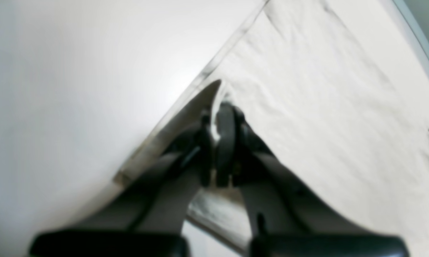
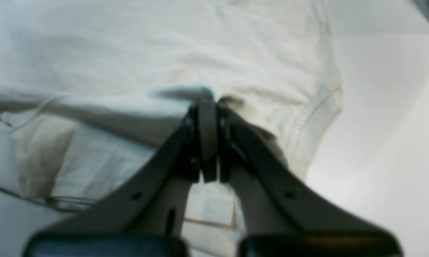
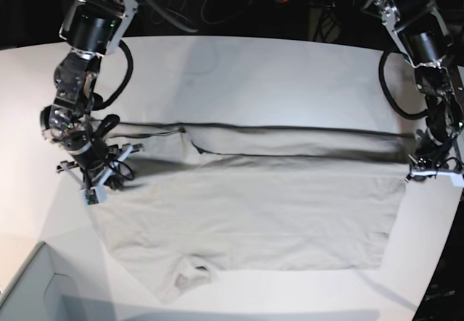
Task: Layout the t-shirt on the table in an organized manner, then fold the t-shirt properly
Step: 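Release the folded edge and regrasp the fold with both grippers, then drag the grasped fold with both grippers away from the hem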
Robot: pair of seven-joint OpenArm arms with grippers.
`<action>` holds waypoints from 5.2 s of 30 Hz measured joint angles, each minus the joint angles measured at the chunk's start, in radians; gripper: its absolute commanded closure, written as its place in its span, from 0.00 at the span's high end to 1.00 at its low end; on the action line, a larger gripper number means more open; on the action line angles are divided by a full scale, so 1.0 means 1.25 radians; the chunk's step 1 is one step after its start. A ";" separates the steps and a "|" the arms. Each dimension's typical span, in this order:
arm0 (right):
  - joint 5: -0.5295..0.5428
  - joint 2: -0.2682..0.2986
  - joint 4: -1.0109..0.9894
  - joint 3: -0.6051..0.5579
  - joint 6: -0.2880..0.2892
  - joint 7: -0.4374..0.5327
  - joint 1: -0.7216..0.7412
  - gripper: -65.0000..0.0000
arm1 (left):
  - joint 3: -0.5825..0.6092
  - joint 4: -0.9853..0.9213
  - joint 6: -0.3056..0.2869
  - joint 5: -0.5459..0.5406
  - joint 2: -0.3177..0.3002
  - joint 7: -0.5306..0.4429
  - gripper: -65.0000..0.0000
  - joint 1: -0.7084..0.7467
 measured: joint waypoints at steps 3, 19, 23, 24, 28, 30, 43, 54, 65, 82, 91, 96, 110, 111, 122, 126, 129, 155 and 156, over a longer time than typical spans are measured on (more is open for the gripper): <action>0.002 0.013 -0.017 -0.005 0.000 0.000 0.005 0.00 | 0.000 0.000 0.000 -0.001 0.001 0.000 0.00 -0.008; 0.008 0.036 0.076 0.081 0.000 0.002 -0.009 0.48 | 0.026 0.041 -0.001 -0.009 -0.017 -0.001 0.80 0.005; 0.006 0.037 0.129 0.090 0.000 0.000 -0.087 0.48 | 0.023 0.082 0.002 -0.010 -0.012 -0.014 0.80 0.069; 0.006 0.037 0.134 0.091 0.001 -0.004 -0.107 0.48 | 0.023 0.077 0.002 0.002 -0.007 -0.005 0.80 0.088; 0.006 0.034 0.136 0.089 0.000 -0.003 -0.154 0.48 | 0.023 0.010 0.001 0.002 -0.002 -0.002 0.80 0.105; 0.006 0.035 0.136 0.089 0.000 -0.002 -0.167 0.48 | 0.024 -0.039 -0.001 -0.001 -0.006 -0.009 0.80 0.085; 0.008 0.039 0.133 0.116 0.000 0.000 -0.187 0.49 | 0.027 -0.152 -0.004 -0.006 -0.029 -0.030 0.62 0.017; 0.009 0.083 -0.041 0.126 0.000 0.004 -0.121 0.49 | 0.029 -0.159 -0.002 -0.003 -0.021 -0.011 0.02 0.020; 0.020 0.114 -0.125 0.124 0.000 0.012 -0.086 0.00 | 0.029 -0.145 -0.002 -0.007 -0.023 0.004 0.00 0.023; 0.009 0.140 0.071 0.118 0.011 -0.001 -0.014 0.00 | 0.028 -0.016 -0.001 -0.016 -0.037 0.132 0.00 -0.052; 0.015 0.136 0.099 0.122 0.012 -0.081 -0.052 0.00 | 0.028 -0.016 -0.001 -0.015 -0.035 0.136 0.00 -0.038; 0.023 0.134 0.138 0.120 0.012 -0.074 -0.043 0.00 | 0.026 -0.016 -0.003 -0.016 -0.035 0.139 0.00 -0.025; 0.022 0.114 0.168 0.137 0.021 -0.069 -0.264 0.00 | -0.019 -0.015 -0.010 -0.018 -0.039 0.137 0.00 0.112; 0.021 0.105 0.169 0.142 0.020 -0.068 -0.273 0.00 | -0.019 -0.015 -0.011 -0.021 -0.039 0.131 0.00 0.124; 0.084 0.082 0.169 0.143 0.019 -0.032 -0.391 0.00 | -0.023 -0.003 -0.024 -0.042 -0.035 0.080 0.00 0.218; 0.084 0.083 0.169 0.143 0.020 0.002 -0.421 0.00 | -0.024 0.017 -0.025 -0.060 -0.036 0.076 0.00 0.248; 0.080 0.076 0.169 0.144 0.019 0.017 -0.428 0.00 | -0.023 0.077 -0.014 -0.108 -0.027 0.096 0.00 0.309; 0.078 0.028 0.183 0.191 0.018 0.063 -0.474 0.00 | -0.023 0.154 -0.003 -0.136 -0.021 0.120 0.00 0.371; 0.078 0.023 0.189 0.191 0.018 0.063 -0.474 0.00 | -0.023 0.154 -0.003 -0.137 -0.021 0.120 0.00 0.371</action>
